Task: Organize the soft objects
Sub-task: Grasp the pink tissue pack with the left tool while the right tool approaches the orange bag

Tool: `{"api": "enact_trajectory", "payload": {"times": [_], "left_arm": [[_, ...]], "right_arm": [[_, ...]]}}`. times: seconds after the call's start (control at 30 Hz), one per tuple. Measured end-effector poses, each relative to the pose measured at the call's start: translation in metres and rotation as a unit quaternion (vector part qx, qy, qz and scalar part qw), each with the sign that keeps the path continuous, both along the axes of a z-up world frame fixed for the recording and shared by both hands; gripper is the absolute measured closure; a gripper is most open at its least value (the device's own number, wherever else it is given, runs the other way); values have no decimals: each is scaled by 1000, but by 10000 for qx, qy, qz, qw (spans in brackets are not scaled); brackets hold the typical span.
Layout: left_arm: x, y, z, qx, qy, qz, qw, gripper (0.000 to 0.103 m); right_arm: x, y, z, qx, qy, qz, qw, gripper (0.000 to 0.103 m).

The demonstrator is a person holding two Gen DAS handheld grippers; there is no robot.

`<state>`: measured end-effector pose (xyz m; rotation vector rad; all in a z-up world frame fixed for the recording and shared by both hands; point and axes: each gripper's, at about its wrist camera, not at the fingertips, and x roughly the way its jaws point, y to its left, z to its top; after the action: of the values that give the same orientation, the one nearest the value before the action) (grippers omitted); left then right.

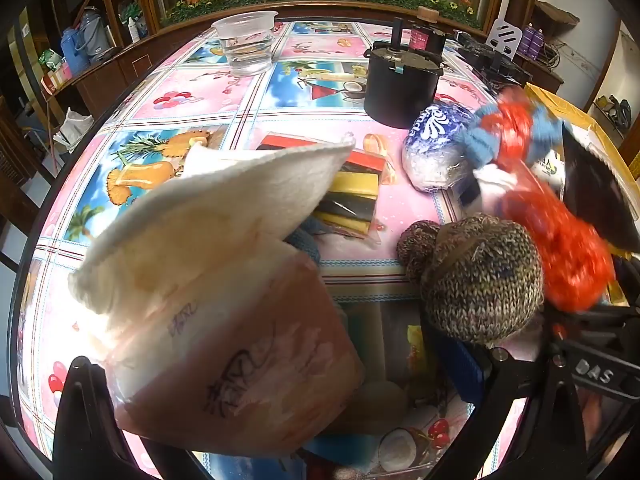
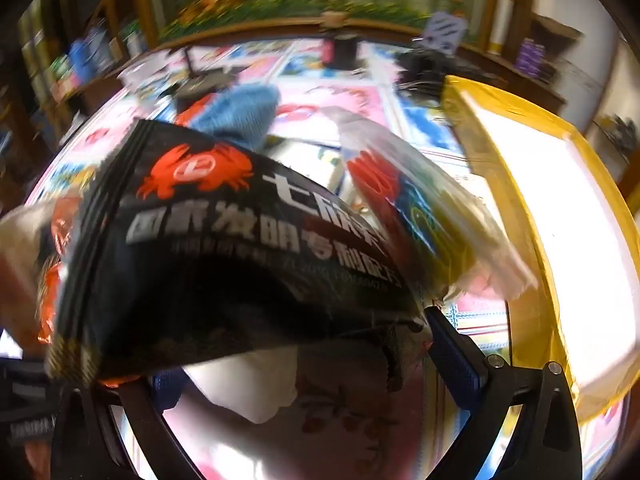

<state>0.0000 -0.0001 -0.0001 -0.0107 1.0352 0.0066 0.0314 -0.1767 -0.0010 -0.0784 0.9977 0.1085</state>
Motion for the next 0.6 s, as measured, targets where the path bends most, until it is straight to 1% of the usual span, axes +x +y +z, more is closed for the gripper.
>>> {"api": "enact_trajectory", "payload": {"times": [0.1, 0.17, 0.2, 0.23, 0.33, 0.4, 0.43, 0.47, 0.53, 0.6], "left_arm": [[-1, -2, 0, 4, 5, 3, 10000, 0], [-2, -2, 0, 4, 6, 3, 10000, 0], [-2, -2, 0, 5, 6, 3, 10000, 0], [-2, -2, 0, 2, 7, 5, 10000, 0], [-1, -2, 0, 9, 13, -8, 10000, 0], [-1, -2, 1, -5, 50, -135, 9999, 0], [-4, -2, 2, -67, 93, -219, 9997, 0], [-11, 2, 4, -212, 98, -306, 9993, 0], [-20, 7, 12, -456, 44, -440, 9980, 0], [-31, 13, 20, -663, -77, -624, 9958, 0]], "right_arm": [[-8, -4, 1, -2, 147, 208, 9997, 0], [-18, -2, 2, -12, 239, 574, 9981, 0], [-24, -3, 2, -2, 231, 671, 9975, 0], [-30, -5, 3, -5, 233, 725, 9971, 0], [-39, -13, 8, 185, 277, 870, 9957, 0], [-44, -20, 13, 193, 251, 894, 9955, 0], [-48, -23, 16, 182, 233, 941, 9951, 0], [-54, -27, 20, 212, 164, 1031, 9943, 0], [-77, -15, 28, 90, 129, 1253, 9920, 0], [-84, -21, 31, 253, -94, 1464, 9889, 0]]}}
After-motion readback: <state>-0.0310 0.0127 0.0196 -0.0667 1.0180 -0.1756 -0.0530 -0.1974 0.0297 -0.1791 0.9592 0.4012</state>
